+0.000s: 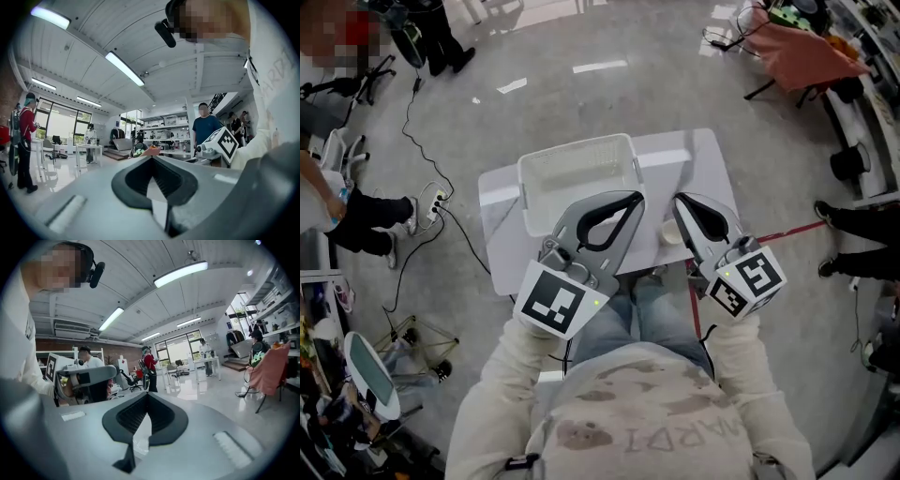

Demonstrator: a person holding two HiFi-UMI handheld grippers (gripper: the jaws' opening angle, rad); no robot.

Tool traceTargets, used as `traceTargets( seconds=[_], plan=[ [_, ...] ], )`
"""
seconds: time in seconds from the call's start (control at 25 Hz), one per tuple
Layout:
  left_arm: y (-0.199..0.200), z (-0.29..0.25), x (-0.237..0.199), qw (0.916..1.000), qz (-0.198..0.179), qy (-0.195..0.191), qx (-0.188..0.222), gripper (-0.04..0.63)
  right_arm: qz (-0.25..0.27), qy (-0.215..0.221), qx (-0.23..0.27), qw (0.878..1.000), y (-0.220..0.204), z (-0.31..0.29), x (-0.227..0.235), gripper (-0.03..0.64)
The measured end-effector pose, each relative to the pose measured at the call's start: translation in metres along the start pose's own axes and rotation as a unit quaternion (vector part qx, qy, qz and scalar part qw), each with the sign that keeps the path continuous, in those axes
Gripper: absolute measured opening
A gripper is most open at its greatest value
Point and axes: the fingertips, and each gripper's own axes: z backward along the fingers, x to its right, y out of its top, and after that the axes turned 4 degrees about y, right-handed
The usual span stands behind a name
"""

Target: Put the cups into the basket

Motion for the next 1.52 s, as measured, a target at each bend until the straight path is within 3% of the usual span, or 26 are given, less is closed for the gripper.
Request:
traceTargets(
  seconds=[0.32, 0.64, 0.92, 1.08, 1.24, 1.52],
  plan=[
    [-0.039, -0.039, 0.003, 0.9993, 0.012, -0.031, -0.020, 0.000, -0.038, -0.058, -0.079, 0.994, -0.079, 0.002, 0.076, 0.025],
    [-0.092, -0.078, 0.006, 0.9968, 0.034, -0.059, -0.042, 0.000, -0.082, -0.106, -0.152, 0.979, -0.177, 0.009, 0.133, 0.025],
    [-0.148, -0.104, 0.021, 0.9916, 0.035, -0.100, -0.074, 0.001, -0.119, -0.142, -0.211, 0.960, -0.270, 0.021, 0.166, 0.026],
    [-0.172, -0.113, 0.030, 0.9881, 0.064, -0.114, -0.081, 0.002, -0.141, -0.154, -0.241, 0.948, -0.318, 0.028, 0.175, 0.026],
    [-0.198, -0.116, 0.042, 0.9823, 0.050, -0.146, -0.106, 0.000, -0.150, -0.169, -0.269, 0.936, -0.359, 0.035, 0.184, 0.026],
    [-0.221, -0.125, 0.040, 0.9807, 0.075, -0.146, -0.106, 0.002, -0.161, -0.186, -0.312, 0.918, -0.408, 0.041, 0.195, 0.028]
  ],
)
